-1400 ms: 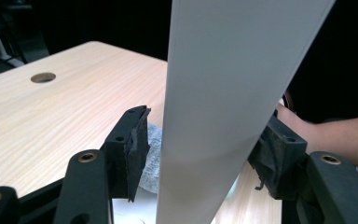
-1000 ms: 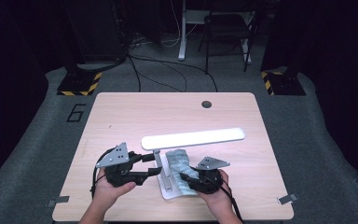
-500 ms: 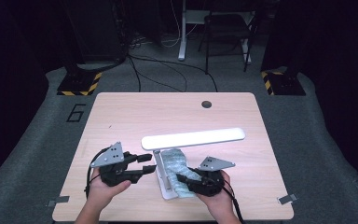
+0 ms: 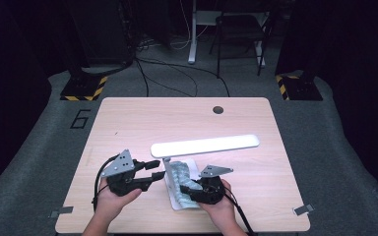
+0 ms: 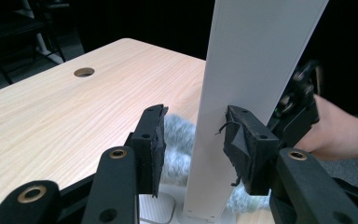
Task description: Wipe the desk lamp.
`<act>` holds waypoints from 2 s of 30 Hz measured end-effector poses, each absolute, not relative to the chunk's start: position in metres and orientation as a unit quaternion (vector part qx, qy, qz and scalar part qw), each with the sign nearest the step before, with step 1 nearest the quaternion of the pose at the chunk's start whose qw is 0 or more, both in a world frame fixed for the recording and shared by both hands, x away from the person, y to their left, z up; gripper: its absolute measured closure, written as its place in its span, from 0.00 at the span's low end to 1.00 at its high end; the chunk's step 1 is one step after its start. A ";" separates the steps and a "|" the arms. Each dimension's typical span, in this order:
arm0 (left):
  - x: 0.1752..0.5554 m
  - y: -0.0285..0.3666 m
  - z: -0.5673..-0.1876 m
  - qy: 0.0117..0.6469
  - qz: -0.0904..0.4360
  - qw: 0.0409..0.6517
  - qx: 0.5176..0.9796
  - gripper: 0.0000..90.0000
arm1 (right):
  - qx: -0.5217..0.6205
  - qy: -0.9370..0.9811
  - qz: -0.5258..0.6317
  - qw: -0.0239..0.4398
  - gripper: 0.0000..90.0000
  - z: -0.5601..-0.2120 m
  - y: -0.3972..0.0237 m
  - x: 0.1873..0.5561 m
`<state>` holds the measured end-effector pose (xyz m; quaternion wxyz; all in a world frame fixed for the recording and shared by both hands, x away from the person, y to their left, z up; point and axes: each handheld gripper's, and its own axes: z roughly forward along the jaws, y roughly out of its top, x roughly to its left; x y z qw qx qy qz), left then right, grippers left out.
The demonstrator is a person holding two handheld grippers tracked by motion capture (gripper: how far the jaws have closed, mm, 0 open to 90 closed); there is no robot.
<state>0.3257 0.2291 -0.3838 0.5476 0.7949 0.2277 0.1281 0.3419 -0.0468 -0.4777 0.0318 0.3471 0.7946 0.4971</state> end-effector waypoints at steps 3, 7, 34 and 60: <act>0.326 0.229 -0.386 0.233 0.118 0.554 0.790 0.64 | 0.351 0.806 0.476 0.038 0.70 -0.491 -0.045 0.342; 0.328 0.230 -0.386 0.223 0.102 0.558 0.793 0.63 | 0.363 0.804 0.469 0.028 0.70 -0.502 -0.047 0.342; 0.328 0.229 -0.387 0.223 0.101 0.544 0.803 0.66 | 0.337 0.754 0.563 0.035 0.71 -0.447 -0.051 0.331; 0.327 0.229 -0.387 0.222 0.102 0.544 0.803 0.66 | 0.333 0.798 0.498 0.065 0.71 -0.484 -0.042 0.331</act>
